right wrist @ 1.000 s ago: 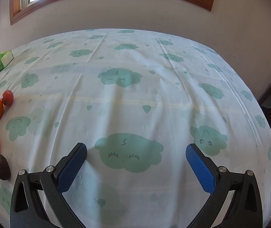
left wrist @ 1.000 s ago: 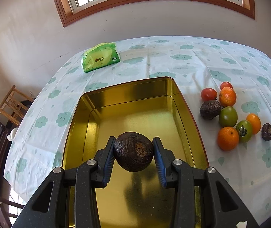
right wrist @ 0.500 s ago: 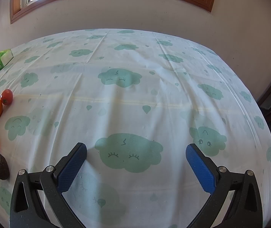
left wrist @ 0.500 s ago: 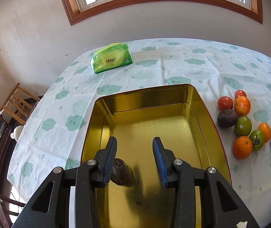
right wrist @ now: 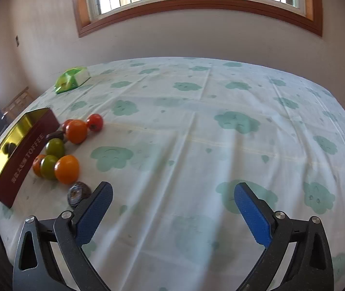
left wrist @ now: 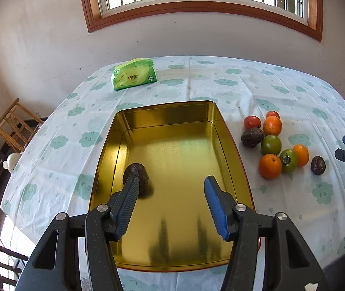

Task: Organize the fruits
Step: 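Grasp the orange tangerine with the right gripper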

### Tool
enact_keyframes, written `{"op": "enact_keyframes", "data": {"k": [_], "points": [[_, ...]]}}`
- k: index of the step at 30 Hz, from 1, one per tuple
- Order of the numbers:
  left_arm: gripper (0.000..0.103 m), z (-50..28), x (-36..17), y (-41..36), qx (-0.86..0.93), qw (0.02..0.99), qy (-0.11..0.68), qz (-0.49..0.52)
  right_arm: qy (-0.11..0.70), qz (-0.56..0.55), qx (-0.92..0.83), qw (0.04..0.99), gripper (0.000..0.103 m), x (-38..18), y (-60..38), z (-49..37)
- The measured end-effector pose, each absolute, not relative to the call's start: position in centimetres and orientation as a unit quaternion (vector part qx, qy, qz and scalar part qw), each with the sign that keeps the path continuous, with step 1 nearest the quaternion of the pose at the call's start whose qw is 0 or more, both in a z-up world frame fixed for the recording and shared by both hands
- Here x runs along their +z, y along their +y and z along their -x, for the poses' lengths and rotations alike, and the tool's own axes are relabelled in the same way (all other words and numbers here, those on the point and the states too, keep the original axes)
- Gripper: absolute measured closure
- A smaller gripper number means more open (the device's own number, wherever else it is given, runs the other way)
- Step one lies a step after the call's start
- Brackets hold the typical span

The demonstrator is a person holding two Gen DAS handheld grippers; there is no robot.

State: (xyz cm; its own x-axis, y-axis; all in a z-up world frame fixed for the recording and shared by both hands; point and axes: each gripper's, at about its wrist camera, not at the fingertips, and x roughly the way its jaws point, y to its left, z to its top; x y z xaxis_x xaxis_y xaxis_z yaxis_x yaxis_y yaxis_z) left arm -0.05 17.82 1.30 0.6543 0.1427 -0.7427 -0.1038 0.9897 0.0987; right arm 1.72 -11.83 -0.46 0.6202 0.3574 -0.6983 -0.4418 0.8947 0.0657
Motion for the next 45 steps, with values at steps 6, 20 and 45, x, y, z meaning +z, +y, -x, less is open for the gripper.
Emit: {"op": "enact_keyframes", "data": {"k": [6, 20, 45], "points": [[0.045, 2.0, 2.3, 16.0, 0.049, 0.914, 0.402, -0.032, 0.371, 0.152, 0.349, 0.847, 0.028, 0.5, -3.1, -1.2], [0.039, 2.7, 2.3, 15.6, 0.045, 0.913, 0.404, -0.024, 0.427, 0.220, 0.398, 0.781, 0.048, -2.3, 0.7, -4.7], [0.032, 5.8, 2.6, 16.0, 0.082, 0.925, 0.368, -0.041, 0.390, 0.103, 0.378, 0.833, 0.065, 2.6, -1.0, -0.7]]}}
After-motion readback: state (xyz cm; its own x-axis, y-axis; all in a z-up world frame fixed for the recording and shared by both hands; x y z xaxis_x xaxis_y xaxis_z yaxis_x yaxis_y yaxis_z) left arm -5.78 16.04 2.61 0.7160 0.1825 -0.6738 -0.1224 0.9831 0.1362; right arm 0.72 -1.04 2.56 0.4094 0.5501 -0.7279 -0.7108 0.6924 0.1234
